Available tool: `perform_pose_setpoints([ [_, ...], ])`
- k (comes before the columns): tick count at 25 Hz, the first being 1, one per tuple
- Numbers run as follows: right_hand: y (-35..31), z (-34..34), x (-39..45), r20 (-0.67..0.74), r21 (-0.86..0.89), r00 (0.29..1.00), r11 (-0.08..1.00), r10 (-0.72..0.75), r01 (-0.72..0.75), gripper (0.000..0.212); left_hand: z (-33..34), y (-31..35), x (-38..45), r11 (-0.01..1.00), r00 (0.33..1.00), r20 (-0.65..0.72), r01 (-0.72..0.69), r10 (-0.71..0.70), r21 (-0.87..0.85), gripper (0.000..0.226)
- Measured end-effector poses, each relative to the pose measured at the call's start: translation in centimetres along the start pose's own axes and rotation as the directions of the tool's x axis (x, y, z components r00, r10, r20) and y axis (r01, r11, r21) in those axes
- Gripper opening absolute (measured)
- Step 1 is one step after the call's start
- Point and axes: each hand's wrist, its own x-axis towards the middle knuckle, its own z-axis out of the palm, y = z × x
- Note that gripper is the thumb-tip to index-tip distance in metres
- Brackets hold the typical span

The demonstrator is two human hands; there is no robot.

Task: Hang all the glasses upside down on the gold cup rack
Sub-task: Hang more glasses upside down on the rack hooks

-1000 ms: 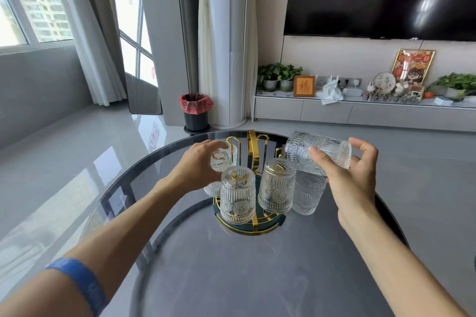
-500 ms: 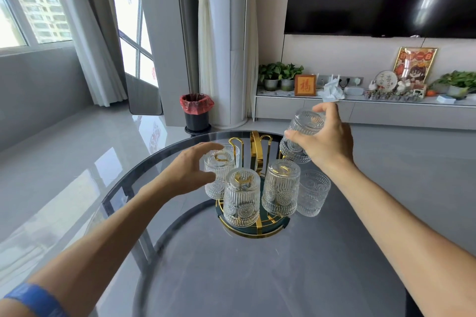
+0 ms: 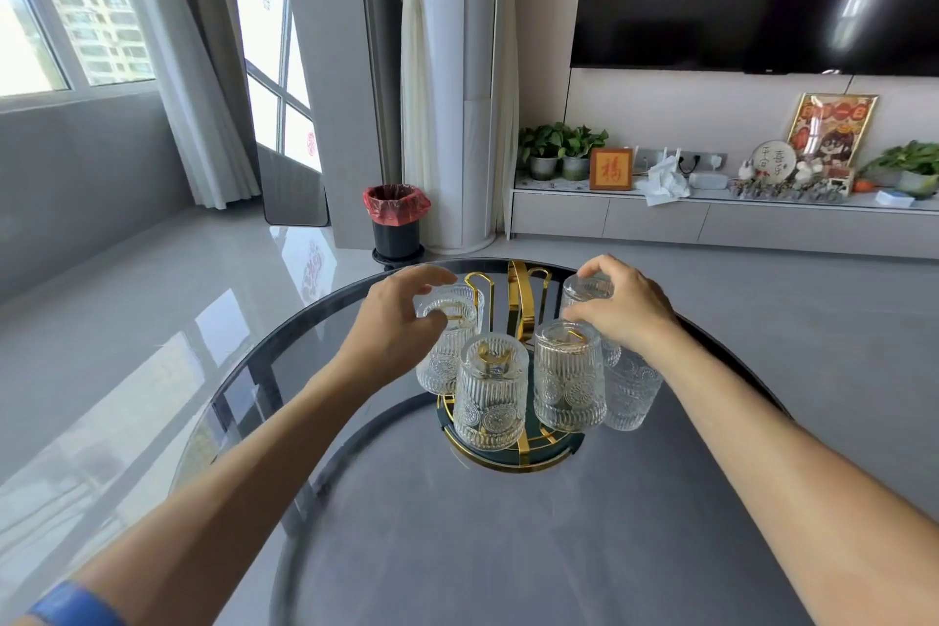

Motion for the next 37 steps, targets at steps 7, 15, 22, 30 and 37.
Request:
perform_pose_setpoints([
  [7,-0.6,0.1,-0.8,0.079,-0.055,0.992,0.993,-0.096,0.100,0.028,2.6,4.2,0.1,0.996,0.996,0.031,-0.083,0.082,0.032,0.034],
  [15,-0.3,-0.9,-1.7,0.018,-0.053,0.991,0.989,-0.134,0.135,0.017,5.3,7.5,1.6,0.965,0.999,-0.003,0.037,-0.037,0.261,0.023],
  [22,-0.8,-0.8,-3.0,0.150,-0.024,0.970,0.981,-0.189,0.195,0.020,1.2,5.5,1.4,0.969,0.967,0.251,-0.106,0.048,0.225,0.012],
  [30,-3.1,0.1,-5.7,0.286,0.099,0.892,0.937,-0.350,0.335,0.019,-2.6,2.3,1.6,0.899,0.917,0.373,-0.278,0.143,0.338,0.040],
  [37,-3.5,0.6,-7.4,0.021,0.016,0.905,0.905,-0.425,0.425,0.007,-3.1,1.9,1.7,0.726,0.956,0.200,-0.291,0.212,0.623,0.047],
])
